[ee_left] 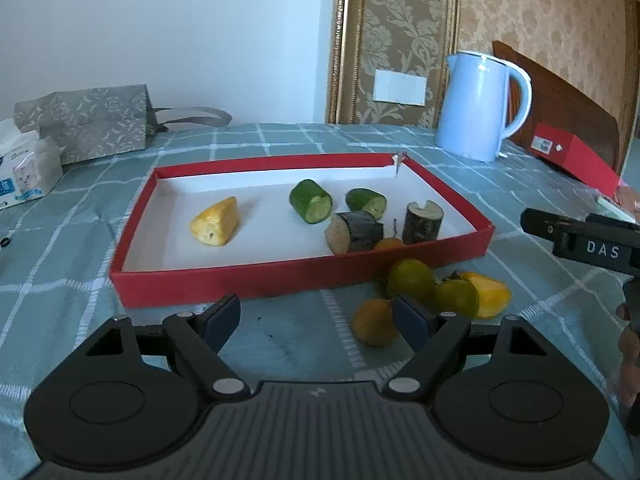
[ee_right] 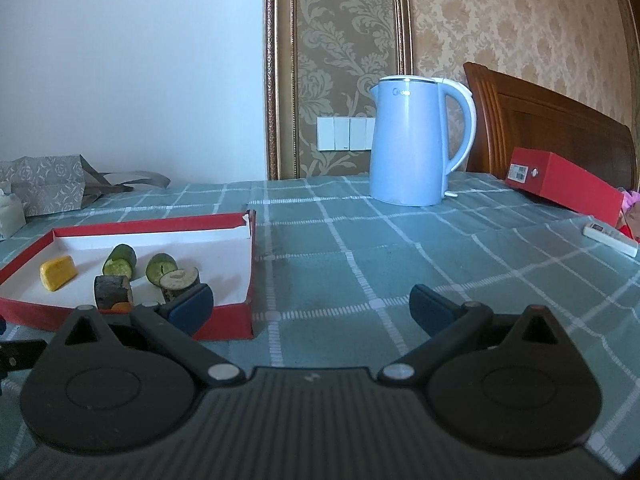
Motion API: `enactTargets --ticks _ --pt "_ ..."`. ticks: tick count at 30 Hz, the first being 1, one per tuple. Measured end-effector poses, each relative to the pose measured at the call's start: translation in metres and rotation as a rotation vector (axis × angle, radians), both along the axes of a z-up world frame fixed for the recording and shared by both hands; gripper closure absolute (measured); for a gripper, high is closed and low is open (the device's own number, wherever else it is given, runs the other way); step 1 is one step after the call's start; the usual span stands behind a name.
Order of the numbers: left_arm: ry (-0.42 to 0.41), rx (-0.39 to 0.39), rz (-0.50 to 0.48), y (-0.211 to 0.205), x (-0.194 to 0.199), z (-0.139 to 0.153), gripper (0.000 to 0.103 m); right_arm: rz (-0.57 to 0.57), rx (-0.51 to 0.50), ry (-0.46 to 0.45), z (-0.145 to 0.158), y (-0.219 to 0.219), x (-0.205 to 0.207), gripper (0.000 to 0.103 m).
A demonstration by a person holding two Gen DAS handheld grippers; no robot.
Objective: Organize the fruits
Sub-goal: 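Grasp the small yellow-brown fruit in front of the tray with the left tool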
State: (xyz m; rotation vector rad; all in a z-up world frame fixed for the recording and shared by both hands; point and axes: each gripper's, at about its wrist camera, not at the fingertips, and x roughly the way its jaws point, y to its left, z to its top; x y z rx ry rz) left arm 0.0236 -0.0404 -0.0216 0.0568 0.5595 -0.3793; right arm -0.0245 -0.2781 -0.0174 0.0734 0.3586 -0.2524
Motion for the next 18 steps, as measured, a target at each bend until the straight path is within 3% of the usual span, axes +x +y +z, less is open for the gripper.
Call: enactTargets --ticks 14,18 --pt "0.007 0.044 -0.073 -0.021 -0.002 -0.004 0.020 0.011 -0.006 -0.007 0.001 0.003 -0.002 0.000" --pt "0.024 0.056 -0.103 -0.025 -0.001 -0.006 0.042 0.011 -0.005 -0.010 0.001 0.003 -0.002 0.000"
